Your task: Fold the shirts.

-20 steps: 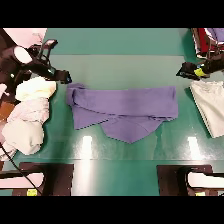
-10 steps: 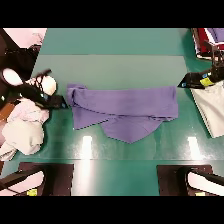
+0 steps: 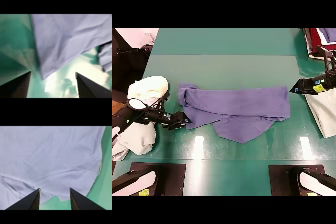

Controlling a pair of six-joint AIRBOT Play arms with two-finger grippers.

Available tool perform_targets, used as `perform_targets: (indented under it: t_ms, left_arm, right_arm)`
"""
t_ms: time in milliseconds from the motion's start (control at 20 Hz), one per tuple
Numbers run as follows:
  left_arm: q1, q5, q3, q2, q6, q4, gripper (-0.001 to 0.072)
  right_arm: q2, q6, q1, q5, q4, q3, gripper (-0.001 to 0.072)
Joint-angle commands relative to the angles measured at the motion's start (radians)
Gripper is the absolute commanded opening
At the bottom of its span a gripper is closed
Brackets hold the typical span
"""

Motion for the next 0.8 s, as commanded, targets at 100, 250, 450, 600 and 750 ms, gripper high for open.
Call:
perform_targets:
  t_ms: [100, 250, 450, 600, 750]
  left_arm:
    - [-0.099, 0.111, -0.037, 0.0, 0.023, -0.042, 0.0642]
    - [-0.137, 0.154, -0.029, 0.0, 0.003, -0.047, 0.0091]
    - [-0.137, 0.05, 0.078, 0.0, 0.007, -0.011, 0.0023]
    - [-0.137, -0.035, 0.217, 0.014, 0.007, 0.063, 0.0024]
    - [-0.137, -0.061, 0.31, 0.014, 0.006, 0.063, 0.0024]
  right_arm:
    - [0.003, 0.002, 0.0, -0.008, 0.001, 0.007, 0.0425]
    - [0.003, 0.002, 0.0, 0.002, -0.003, 0.007, 0.0425]
    - [0.004, 0.001, -0.022, 0.049, -0.01, -0.002, 0.0425]
    - [0.003, -0.001, -0.135, 0.042, -0.008, -0.097, 0.0425]
    - [-0.039, -0.059, -0.275, 0.007, 0.057, -0.223, 0.0425]
